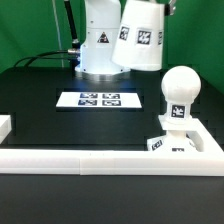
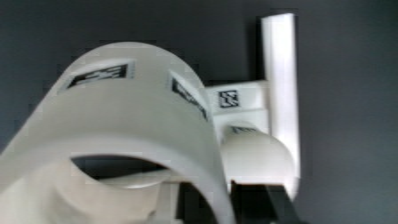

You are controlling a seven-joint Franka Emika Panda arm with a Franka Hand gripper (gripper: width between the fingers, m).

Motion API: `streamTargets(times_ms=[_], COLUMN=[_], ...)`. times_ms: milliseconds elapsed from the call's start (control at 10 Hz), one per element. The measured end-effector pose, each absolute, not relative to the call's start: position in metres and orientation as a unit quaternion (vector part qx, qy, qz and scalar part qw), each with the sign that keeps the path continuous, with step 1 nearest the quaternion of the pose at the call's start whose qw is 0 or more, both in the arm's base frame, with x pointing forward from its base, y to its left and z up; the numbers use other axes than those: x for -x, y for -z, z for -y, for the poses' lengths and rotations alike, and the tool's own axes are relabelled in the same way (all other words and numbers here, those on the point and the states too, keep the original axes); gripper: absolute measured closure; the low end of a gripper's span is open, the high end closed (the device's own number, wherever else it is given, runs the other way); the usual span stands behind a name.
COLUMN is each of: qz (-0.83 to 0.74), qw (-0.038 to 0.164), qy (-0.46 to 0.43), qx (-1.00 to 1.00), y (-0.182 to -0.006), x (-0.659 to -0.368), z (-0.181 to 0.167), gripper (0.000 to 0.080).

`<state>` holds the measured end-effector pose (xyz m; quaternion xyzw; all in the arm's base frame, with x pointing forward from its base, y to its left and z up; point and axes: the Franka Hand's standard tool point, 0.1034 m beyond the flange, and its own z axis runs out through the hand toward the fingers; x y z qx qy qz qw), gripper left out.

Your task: Assemble lamp

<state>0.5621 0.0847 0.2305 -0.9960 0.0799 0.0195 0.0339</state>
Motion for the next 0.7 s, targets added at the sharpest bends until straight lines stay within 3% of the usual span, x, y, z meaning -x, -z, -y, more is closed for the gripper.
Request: streamTargets(times_ms=[400, 700], qz=[-0.077, -0.084], qw=[0.039, 0.04], qy=[-0.004, -0.001], qx=[0.996, 0.996], y=[-0.244, -0.242], x=[-0.585, -0.596], z=[-0.103, -0.118], gripper=[0.0754, 0.0754])
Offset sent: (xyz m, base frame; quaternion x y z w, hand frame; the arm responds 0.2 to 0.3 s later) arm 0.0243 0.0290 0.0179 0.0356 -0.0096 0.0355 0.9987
